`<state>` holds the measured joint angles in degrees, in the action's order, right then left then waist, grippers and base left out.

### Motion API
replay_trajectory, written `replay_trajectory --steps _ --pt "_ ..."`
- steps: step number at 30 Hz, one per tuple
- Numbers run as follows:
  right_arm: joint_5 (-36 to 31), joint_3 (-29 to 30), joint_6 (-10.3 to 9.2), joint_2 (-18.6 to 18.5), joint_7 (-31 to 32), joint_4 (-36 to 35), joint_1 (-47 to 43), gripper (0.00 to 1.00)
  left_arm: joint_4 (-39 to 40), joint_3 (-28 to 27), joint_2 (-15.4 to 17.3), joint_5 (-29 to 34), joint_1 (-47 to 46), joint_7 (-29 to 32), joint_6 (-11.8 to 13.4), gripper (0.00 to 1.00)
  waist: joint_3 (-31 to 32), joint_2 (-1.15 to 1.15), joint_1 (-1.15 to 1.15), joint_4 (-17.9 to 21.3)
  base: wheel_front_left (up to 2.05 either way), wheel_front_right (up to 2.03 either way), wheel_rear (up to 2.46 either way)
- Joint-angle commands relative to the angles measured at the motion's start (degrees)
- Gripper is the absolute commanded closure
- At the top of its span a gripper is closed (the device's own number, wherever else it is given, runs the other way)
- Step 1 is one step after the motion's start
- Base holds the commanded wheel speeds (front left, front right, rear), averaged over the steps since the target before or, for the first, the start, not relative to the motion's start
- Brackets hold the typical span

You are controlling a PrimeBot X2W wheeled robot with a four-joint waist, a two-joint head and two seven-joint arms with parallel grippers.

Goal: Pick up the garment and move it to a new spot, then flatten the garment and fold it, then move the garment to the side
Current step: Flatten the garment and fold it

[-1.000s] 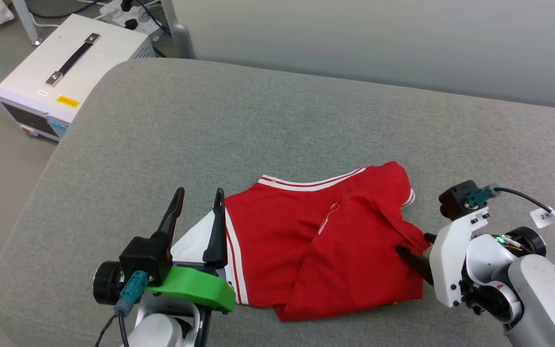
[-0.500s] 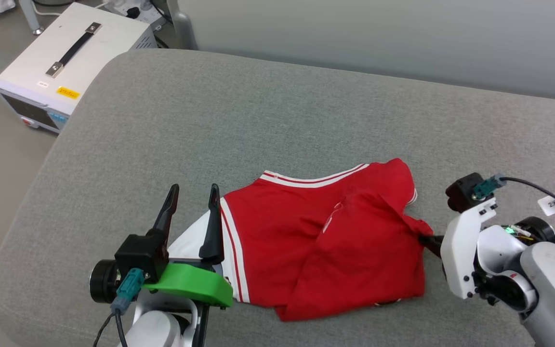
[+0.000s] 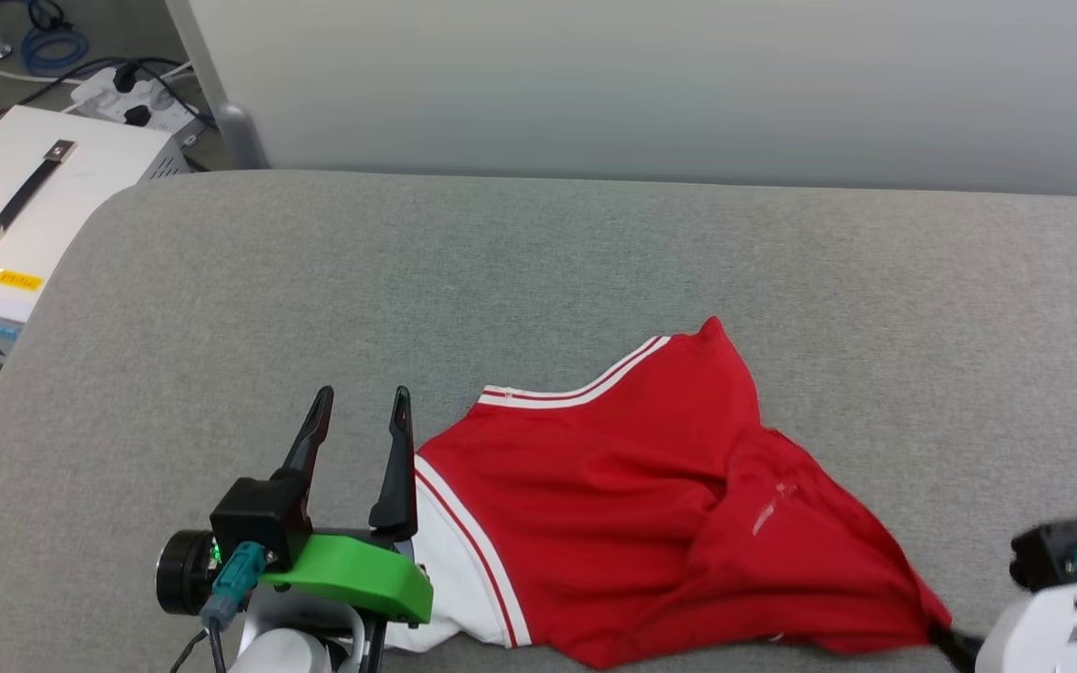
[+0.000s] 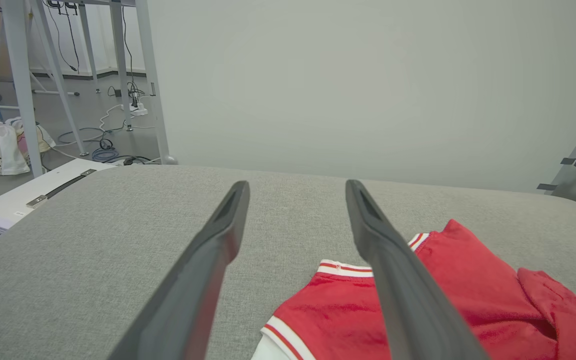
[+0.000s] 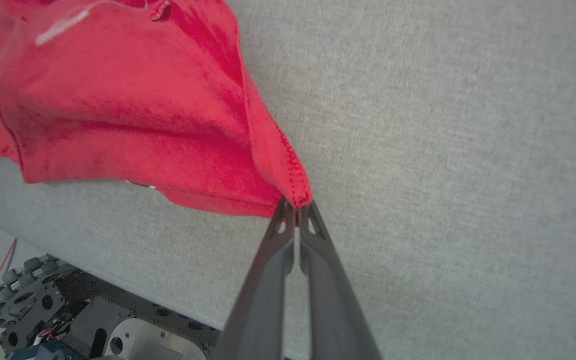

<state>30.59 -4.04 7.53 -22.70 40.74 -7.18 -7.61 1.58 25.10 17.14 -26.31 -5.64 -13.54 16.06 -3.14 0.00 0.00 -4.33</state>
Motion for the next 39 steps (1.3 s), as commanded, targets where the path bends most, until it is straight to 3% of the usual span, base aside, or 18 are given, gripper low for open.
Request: replay_trajectory --steps 1,4,8,9,10,20,26,29,33,37,39 --pt "-0.9 1.5 -0.04 2.1 0.9 -0.7 -3.5 1.0 0.2 -0.2 0.5 -0.1 0.7 0.2 0.4 0.0 1.6 0.0 0.0 2.0 0.0 0.0 0.0" --pt "-1.2 3.5 -0.04 7.6 2.3 -0.1 -9.3 1.0 0.2 -0.1 0.7 -0.3 1.0 0.6 0.3 0.0 2.0 0.0 0.0 2.6 0.0 0.0 0.0" --pt "-0.9 3.5 -0.04 11.8 1.0 3.3 -11.3 1.0 0.2 0.2 1.0 -0.5 1.1 1.2 0.3 0.0 2.1 0.0 0.0 2.9 0.0 0.0 0.0" --pt "-0.9 3.3 -0.04 12.3 0.1 4.1 -11.1 0.65 0.2 0.2 1.0 -0.5 1.1 1.3 0.3 0.0 2.1 0.0 0.0 2.9 0.0 0.0 0.0" --pt "-0.2 3.6 -0.04 13.4 -2.0 4.8 -10.5 0.0 0.1 0.3 1.1 -0.5 1.1 1.4 0.3 0.0 2.1 0.0 0.0 2.9 0.0 0.0 0.0" --pt "-2.4 10.0 -0.04 14.9 -26.0 6.5 -3.7 0.0 0.4 0.0 1.0 -1.0 1.6 1.3 1.1 0.0 1.7 0.0 0.0 1.8 0.0 0.0 0.0" --pt "-5.0 13.8 -0.04 15.0 -32.0 9.3 3.0 0.0 0.8 -0.2 0.8 -1.0 1.2 0.9 1.4 0.0 0.8 0.0 0.0 0.2 0.0 0.0 0.0" --pt "-5.6 13.6 -0.04 14.1 -31.6 12.0 7.9 0.0 1.2 -0.5 0.6 -0.7 0.7 0.5 1.7 0.0 -0.5 0.0 0.0 -0.5 0.0 0.0 0.0" --pt "-4.3 9.0 -0.04 10.3 -26.6 18.2 15.7 0.0 1.3 -0.3 -0.2 -0.3 -0.5 0.0 1.6 0.0 -2.6 0.0 0.0 -1.9 0.0 0.0 0.0" --pt "-1.0 2.2 -0.04 5.4 -18.7 23.8 22.7 0.0 0.6 -0.2 -1.4 -0.1 -1.9 -0.5 1.2 0.0 -4.5 0.0 0.0 -4.1 0.0 0.0 0.0" --pt "2.0 -4.3 -0.04 2.1 -12.2 26.6 27.3 0.0 0.0 -0.1 -2.4 0.1 -2.6 -0.9 0.8 0.0 -5.8 0.0 0.0 -5.7 0.0 0.0 0.0"
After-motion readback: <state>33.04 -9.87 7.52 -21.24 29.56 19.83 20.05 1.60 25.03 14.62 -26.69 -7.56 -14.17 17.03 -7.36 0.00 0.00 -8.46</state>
